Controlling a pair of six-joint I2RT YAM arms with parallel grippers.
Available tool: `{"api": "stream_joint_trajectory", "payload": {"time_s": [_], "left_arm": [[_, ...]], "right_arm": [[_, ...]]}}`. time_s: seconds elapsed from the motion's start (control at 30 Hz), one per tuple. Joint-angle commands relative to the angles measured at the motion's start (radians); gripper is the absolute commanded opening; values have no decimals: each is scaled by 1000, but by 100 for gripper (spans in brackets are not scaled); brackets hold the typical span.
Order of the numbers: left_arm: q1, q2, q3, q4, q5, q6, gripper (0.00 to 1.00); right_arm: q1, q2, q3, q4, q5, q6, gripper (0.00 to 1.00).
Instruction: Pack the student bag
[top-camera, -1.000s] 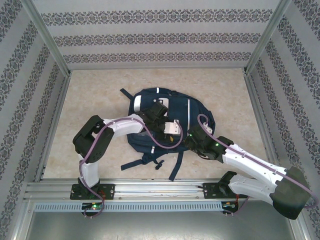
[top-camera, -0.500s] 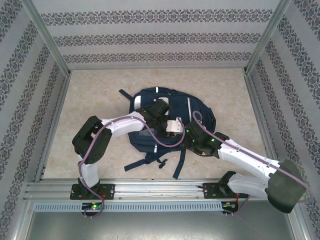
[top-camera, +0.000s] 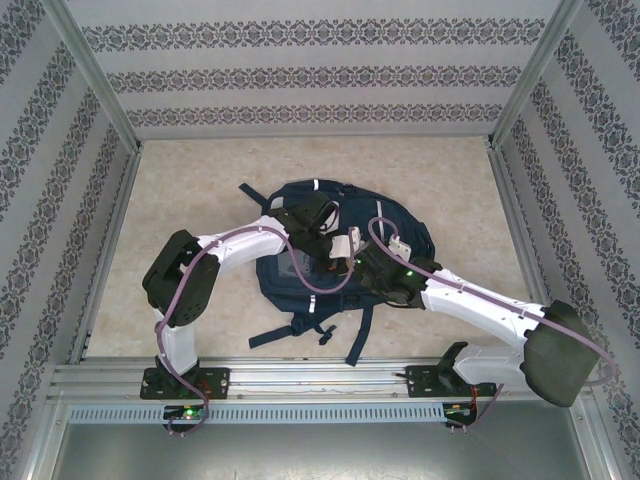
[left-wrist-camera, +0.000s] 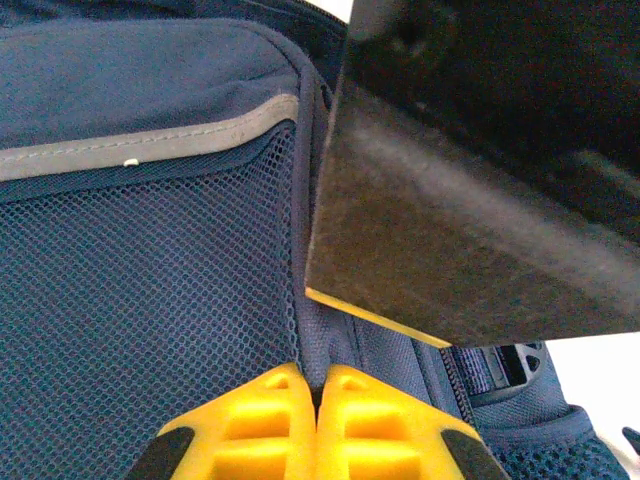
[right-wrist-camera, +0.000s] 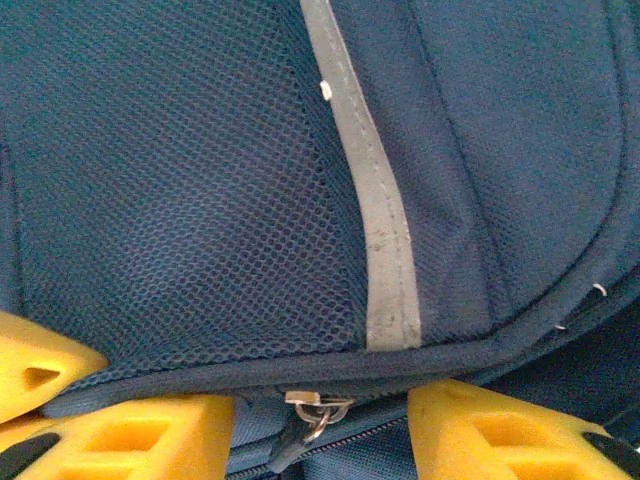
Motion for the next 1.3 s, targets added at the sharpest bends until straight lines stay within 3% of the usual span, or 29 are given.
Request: {"api": "stream_joint_trajectory", "payload": {"time_s": [0.0,0.23,0.37,0.47,0.67,0.87,1.0,1.17,1.2,1.23,1.27], "left_arm": [[-1,-30,-2,-60,122,8,0],[12,-44,-33,-72,89,67,0],[22,-52,-38,-117,74,130,0],[32,-74,-64,-122,56,191,0],[90,-124,-97,-146,50,271,0],[178,-167,-170,-73,91,332,0],[263,-150,-204,99,80,204,0],[317,-96,-195,356,-111,-102,16],[319,-92,-191,390,-162,-165,25],[323,-93,-188,427,-226,-256,42],[324,-100,-185,441,-267,-338,48]], "right_arm": [[14,32,25,-59,166,53,45],[35,-8,19,-135,204,19,22],[22,-71,-12,-137,190,-112,1],[-14,-121,-31,-132,141,-247,0],[-146,-218,-82,-52,-112,-598,0],[-239,-212,-94,-36,-320,-790,0],[-195,-165,-96,46,-565,-856,0],[-4,-47,-36,215,-595,-793,0],[17,-12,-17,246,-595,-774,0],[38,31,6,283,-595,-760,0],[54,76,34,308,-585,-745,0]]}}
